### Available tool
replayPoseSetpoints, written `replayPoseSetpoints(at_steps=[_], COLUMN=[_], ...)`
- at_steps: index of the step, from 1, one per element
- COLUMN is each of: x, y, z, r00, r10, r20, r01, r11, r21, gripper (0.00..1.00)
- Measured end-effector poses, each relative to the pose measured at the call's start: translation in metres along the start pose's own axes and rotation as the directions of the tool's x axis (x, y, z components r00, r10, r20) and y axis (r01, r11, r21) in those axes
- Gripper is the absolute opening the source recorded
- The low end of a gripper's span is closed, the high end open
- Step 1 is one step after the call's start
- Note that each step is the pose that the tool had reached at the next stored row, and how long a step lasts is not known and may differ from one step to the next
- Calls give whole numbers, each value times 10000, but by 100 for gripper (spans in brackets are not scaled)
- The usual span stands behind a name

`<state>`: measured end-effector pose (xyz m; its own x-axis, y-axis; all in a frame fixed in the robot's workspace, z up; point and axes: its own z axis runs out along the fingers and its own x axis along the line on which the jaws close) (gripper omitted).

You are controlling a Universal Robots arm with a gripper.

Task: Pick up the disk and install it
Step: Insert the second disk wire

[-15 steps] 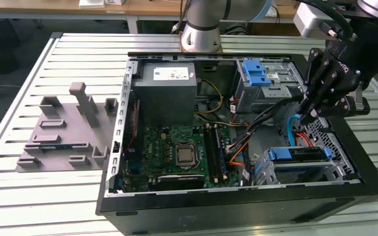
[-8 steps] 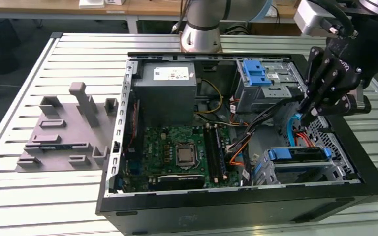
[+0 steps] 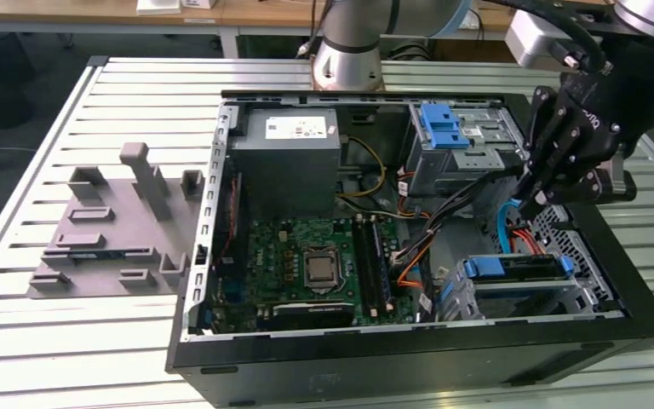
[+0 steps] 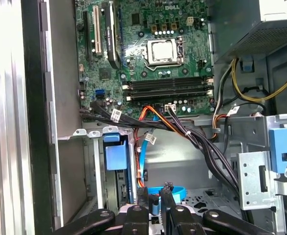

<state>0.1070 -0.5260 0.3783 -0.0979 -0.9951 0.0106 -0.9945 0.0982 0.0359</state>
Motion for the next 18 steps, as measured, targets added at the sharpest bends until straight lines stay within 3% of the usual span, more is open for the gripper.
replayPoseSetpoints(at_steps=[5, 12, 14, 18], x=[-1, -1, -1, -2], y=[-1, -4, -5, -7], z=[37, 92, 111, 158], r00=[10000, 9996, 9994, 9994], r10=[1, 11, 13, 14], r20=[-41, -281, -338, -353], r01=[-1, -10, -12, -13], r11=[10000, 10000, 10000, 10000], r21=[4, 30, 36, 42], gripper=[25, 25, 17, 16])
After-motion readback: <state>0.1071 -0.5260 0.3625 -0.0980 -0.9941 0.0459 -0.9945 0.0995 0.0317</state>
